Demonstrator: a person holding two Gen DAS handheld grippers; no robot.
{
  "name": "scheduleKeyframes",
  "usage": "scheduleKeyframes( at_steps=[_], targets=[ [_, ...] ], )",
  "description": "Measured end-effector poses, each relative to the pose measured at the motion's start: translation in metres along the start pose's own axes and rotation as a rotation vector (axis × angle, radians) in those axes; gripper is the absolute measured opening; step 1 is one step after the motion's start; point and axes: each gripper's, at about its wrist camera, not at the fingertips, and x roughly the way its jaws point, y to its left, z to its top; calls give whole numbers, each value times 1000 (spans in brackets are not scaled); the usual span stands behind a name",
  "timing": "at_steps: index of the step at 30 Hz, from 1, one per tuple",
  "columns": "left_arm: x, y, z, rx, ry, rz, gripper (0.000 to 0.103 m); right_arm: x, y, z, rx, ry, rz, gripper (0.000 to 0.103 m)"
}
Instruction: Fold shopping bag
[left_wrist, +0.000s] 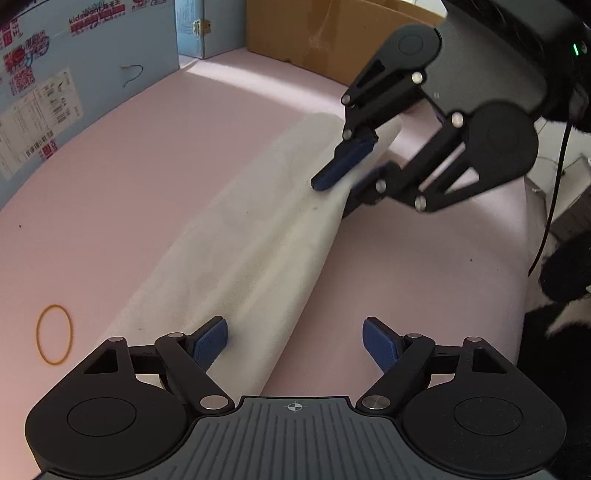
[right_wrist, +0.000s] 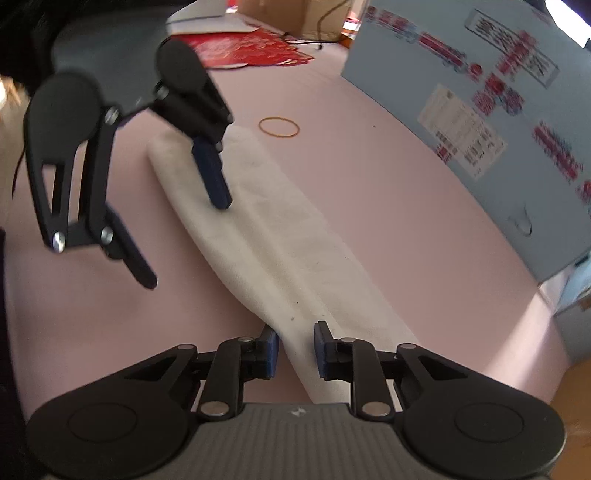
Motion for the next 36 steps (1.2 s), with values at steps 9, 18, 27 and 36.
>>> scheduleKeyframes(
  at_steps=[9,18,27,36],
  targets=[
    [-13,46,-1,-174,-7,-57,17,-8,-42,-10,328,-48,188,17],
    [-21,83,-5,-331,50,-235,19,-1,-69,-21,557,57,298,15],
    [-11,128,-40,-676,-16,-337,20,1,-87,-28,667,79,249,43],
    [-9,130,-55,-798,-60,-337,20,-28,-102,-54,627,117,208,39]
  ],
)
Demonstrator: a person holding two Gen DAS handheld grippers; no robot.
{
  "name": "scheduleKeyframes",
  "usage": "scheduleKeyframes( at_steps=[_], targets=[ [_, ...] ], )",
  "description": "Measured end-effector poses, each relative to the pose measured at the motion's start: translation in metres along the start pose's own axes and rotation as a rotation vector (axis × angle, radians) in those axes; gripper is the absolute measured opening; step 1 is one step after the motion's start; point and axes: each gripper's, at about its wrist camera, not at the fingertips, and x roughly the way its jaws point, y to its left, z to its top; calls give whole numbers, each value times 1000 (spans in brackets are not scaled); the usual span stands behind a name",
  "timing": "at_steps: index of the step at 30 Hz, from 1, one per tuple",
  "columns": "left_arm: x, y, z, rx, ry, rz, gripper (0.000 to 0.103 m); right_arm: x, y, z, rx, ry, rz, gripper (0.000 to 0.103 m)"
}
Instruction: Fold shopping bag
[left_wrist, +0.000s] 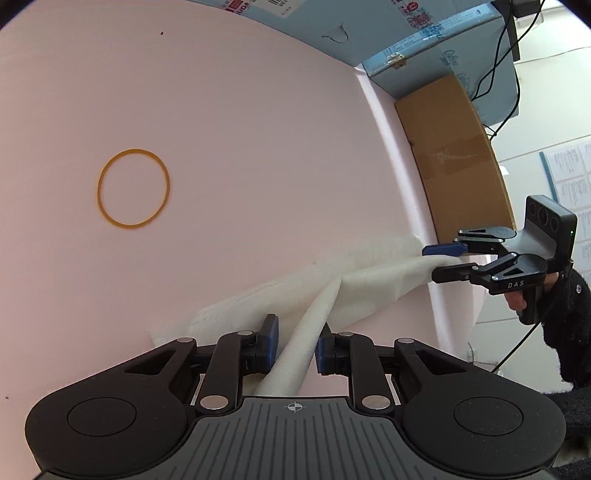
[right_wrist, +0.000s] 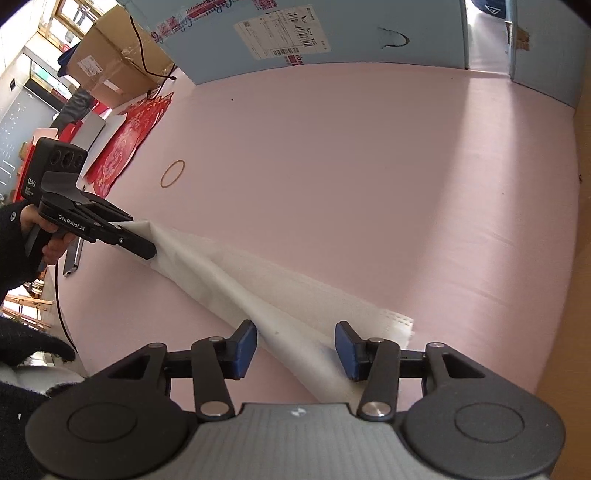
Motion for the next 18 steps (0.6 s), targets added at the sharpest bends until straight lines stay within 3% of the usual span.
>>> scheduleKeyframes(
  at_steps=[1,8,12,18],
  targets=[
    [-1,2,-4,0,-4,4,20,0,-5,1,34,8,-18,32],
    [-14,6,-10,-9,-32,63,20,5,-13,3,118,16,-98,32],
    [-20,13,-13,-35,-46,75,22,1,-21,2,157,22,-167,37],
    [-31,10,-20,-51,-74,136,25,2,-19,-7,157,14,-247,31]
  ],
)
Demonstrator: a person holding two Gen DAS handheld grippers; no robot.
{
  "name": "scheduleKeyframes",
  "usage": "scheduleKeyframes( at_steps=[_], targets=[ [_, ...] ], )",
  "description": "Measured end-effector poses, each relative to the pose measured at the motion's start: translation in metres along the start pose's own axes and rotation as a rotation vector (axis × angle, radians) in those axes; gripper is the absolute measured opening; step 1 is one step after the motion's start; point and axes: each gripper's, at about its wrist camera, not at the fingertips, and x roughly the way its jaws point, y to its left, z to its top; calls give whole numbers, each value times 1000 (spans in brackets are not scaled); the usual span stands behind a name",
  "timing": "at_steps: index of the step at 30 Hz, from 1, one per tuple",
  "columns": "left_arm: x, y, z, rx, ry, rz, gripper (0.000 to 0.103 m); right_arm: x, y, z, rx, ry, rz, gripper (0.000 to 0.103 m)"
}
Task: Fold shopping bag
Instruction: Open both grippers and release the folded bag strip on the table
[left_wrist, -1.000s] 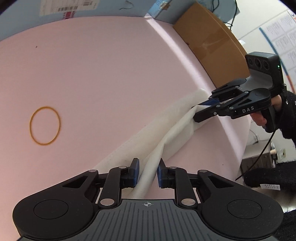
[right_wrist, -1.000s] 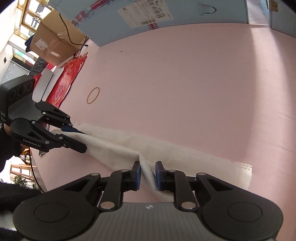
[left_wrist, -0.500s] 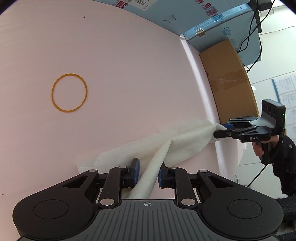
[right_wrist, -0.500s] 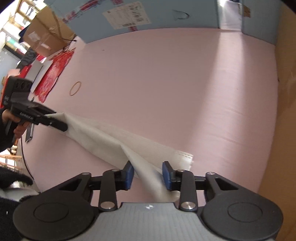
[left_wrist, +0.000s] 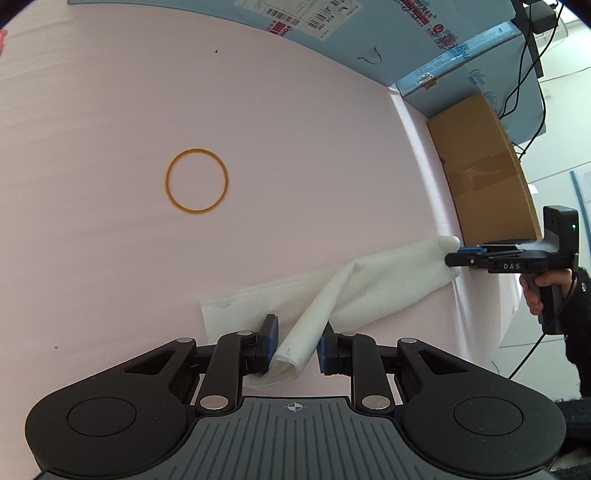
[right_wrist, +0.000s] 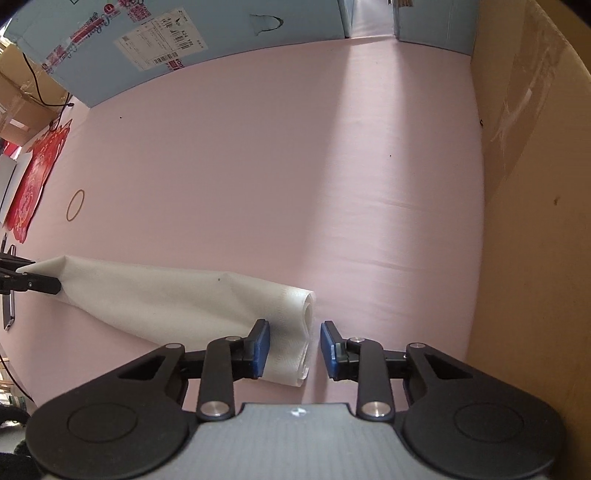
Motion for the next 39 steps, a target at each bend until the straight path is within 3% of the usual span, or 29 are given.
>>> scheduleKeyframes(
  at_steps=[5,8,10,12,14,16,18,20,22,25,27,31,34,37,39],
  targets=[
    [-16,21,-8,-144,-81,39,26,0,31,-18,-115,-79,-137,31],
    [-23,25,-11,-164,-111,108,26,-1,39,-32,-132,-141,-184,31],
    [-30,13,-14,-108,-135,236,26,-2,42,-37,-125,-168,-198,29],
    [-37,-5,-17,-20,-171,398,33,-4,41,-42,-107,-191,-199,29],
    [-47,-33,-21,113,-252,570,39,-3,46,-43,-100,-208,-202,29],
    [-59,-64,-28,235,-377,637,44,-3,47,-43,-104,-218,-204,29],
    [-64,-101,-36,344,-500,577,49,-3,47,-41,-106,-225,-207,29],
    [-50,-129,-37,422,-530,489,49,-3,46,-42,-102,-235,-204,29],
    [-13,-152,-37,485,-507,402,49,-2,46,-43,-94,-247,-200,29],
    [34,-166,-35,524,-432,334,48,-5,44,-47,-77,-262,-189,29],
    [63,-165,-37,541,-357,333,48,-4,41,-47,-63,-268,-181,31],
    [83,-157,-49,593,-342,393,49,-9,33,-50,-29,-274,-204,46],
    [84,-153,-50,591,-366,384,51,-22,25,-63,76,-311,-213,48],
    [86,-147,-55,604,-403,373,55,-35,13,-87,276,-361,-130,51],
    [85,-147,-56,596,-416,358,58,-36,5,-108,446,-391,-8,51]
  ],
)
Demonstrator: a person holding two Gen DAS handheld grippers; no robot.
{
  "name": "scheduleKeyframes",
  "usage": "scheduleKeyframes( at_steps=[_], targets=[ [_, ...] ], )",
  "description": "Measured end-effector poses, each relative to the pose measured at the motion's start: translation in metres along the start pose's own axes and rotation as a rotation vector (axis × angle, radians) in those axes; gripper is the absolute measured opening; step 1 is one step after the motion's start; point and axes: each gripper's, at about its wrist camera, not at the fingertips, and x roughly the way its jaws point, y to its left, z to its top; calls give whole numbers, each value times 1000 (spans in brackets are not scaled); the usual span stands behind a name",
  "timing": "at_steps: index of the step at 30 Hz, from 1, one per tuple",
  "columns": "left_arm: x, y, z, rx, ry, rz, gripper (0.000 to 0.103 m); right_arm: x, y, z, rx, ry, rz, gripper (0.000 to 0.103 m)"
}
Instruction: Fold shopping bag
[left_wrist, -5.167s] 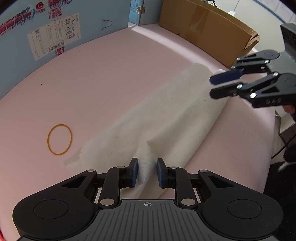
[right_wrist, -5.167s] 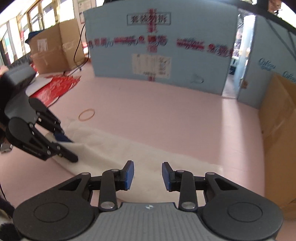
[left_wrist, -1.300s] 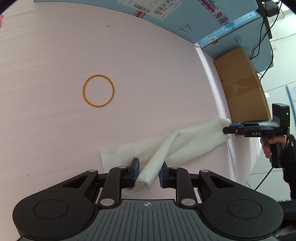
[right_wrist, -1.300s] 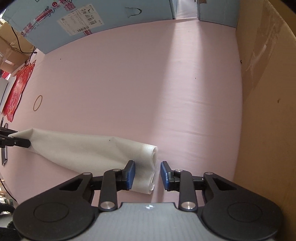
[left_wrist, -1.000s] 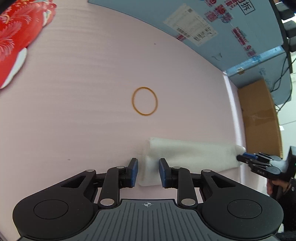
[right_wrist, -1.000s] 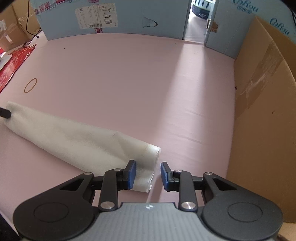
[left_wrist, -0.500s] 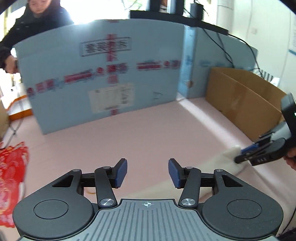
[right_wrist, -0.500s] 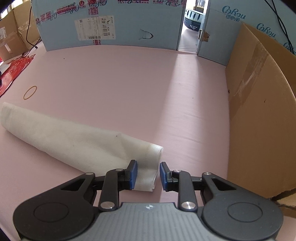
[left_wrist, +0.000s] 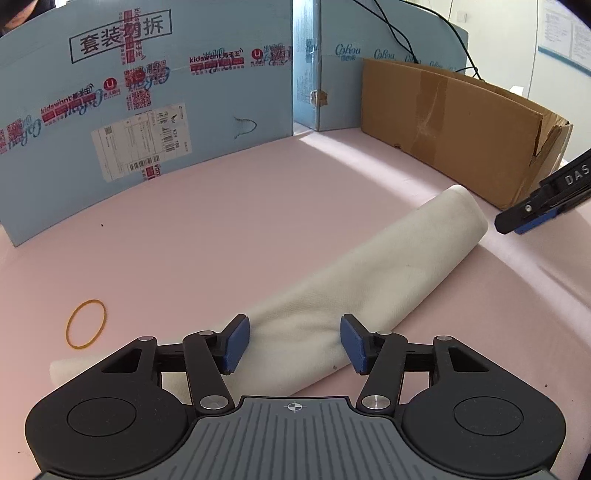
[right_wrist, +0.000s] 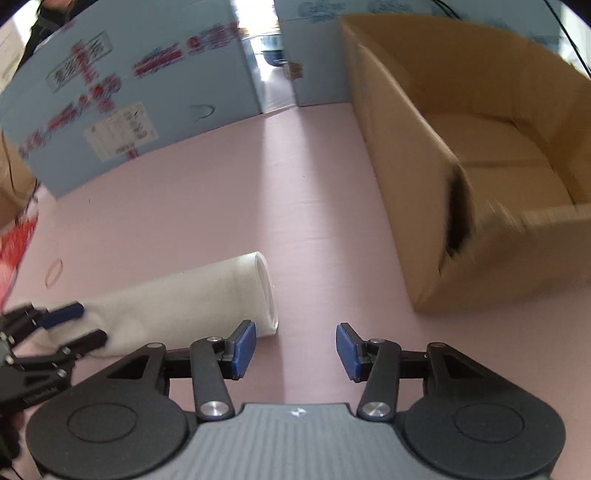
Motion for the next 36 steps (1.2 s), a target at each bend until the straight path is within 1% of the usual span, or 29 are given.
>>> scheduleKeyframes(
  at_steps=[1,2,4,6,11,12,13,15,19,21,23,24,25,26,27,28,29,32,35,36],
  targets=[
    [-1,0,0,-10,-4,-5,60,1,-7,-7,85,4,65,51],
    [-1,0,1,-10,-7,-12,65,4,-11,-13,155,8,130,51],
    [0,-2,1,9,-9,-12,67,20,-13,-25,261,27,250,49],
    [0,-3,1,12,-7,-12,69,35,-4,-29,265,24,292,45],
    [-2,-6,-1,27,-8,-11,70,62,13,-26,288,-42,395,44],
    [-1,-6,0,28,-7,-10,71,65,18,-25,276,-51,396,40],
    [-1,-6,0,28,-7,-8,71,66,24,-23,253,-61,379,36],
    [-1,-6,0,30,-5,-5,71,64,32,-23,211,-80,354,35],
    [-1,-6,0,34,-4,-1,71,62,33,-26,229,-114,338,26],
    [-5,-11,3,63,-21,23,71,63,33,-27,238,-117,307,19],
    [-10,-17,7,102,-44,55,70,63,37,-25,219,-122,269,18],
    [-13,-20,9,130,-62,67,67,62,40,-23,198,-124,248,18],
    [-16,-25,11,167,-87,75,62,62,42,-22,180,-126,232,18],
    [-19,-30,13,203,-112,82,44,62,42,-22,176,-127,229,18],
    [-19,-32,14,219,-114,75,32,62,41,-23,177,-127,229,18],
    [-15,-32,15,214,-91,53,27,62,40,-23,180,-127,232,18],
    [-11,-33,15,209,-67,31,19,63,38,-23,187,-128,237,18],
    [2,-30,9,179,-25,8,18,61,38,-24,181,-138,245,18],
    [5,-26,9,150,-10,-13,18,55,41,-25,151,-172,276,16],
    [6,-23,8,137,-8,-22,18,51,44,-24,121,-190,290,15]
  ],
)
